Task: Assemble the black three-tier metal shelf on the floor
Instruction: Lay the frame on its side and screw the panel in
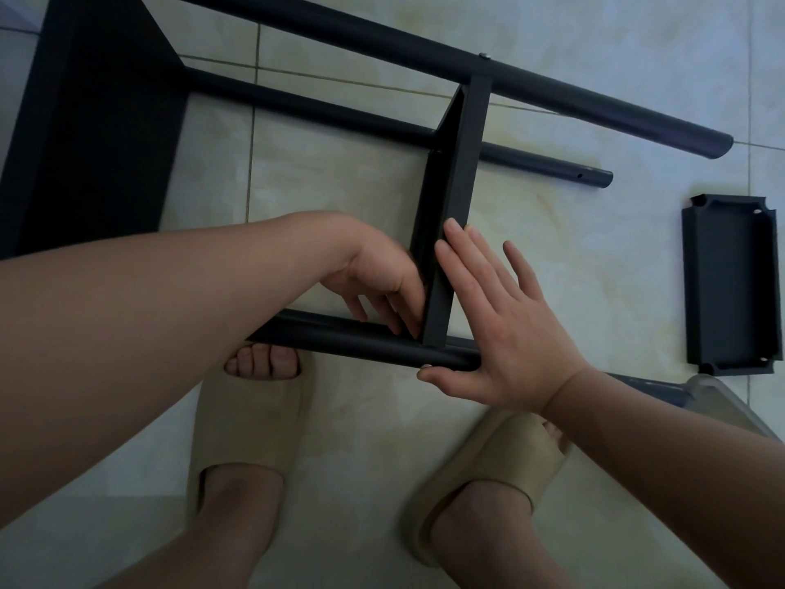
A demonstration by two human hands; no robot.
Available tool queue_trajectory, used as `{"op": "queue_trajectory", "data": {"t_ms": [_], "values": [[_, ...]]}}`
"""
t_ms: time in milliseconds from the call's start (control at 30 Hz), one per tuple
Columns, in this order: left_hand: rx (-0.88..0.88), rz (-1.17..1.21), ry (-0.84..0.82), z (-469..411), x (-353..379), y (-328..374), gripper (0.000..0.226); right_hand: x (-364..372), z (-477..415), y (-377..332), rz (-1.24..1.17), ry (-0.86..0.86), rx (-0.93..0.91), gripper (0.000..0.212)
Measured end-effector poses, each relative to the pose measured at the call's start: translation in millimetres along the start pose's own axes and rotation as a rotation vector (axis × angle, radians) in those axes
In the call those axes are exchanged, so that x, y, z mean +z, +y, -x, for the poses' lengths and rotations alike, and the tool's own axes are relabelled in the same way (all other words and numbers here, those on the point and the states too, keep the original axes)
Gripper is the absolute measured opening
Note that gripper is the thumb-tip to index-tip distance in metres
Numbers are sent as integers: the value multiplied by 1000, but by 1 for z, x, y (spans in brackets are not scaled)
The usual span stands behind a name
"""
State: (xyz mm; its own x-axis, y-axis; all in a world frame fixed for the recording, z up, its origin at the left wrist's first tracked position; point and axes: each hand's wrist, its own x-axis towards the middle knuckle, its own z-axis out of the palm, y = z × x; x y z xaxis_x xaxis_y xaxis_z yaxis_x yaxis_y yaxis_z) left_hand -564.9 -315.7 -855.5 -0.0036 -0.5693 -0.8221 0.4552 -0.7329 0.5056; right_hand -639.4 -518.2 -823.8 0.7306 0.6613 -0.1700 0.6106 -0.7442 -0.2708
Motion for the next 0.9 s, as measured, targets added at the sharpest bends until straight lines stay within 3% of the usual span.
{"op": "queue_trajectory", "data": {"t_ms": [667, 900], "values": [[-13, -3, 35, 1, 2, 2, 17, 0, 0, 0, 1, 3, 0, 111], [20, 23, 44, 0, 4, 2, 26, 0, 0, 0, 2, -1, 0, 112]]}}
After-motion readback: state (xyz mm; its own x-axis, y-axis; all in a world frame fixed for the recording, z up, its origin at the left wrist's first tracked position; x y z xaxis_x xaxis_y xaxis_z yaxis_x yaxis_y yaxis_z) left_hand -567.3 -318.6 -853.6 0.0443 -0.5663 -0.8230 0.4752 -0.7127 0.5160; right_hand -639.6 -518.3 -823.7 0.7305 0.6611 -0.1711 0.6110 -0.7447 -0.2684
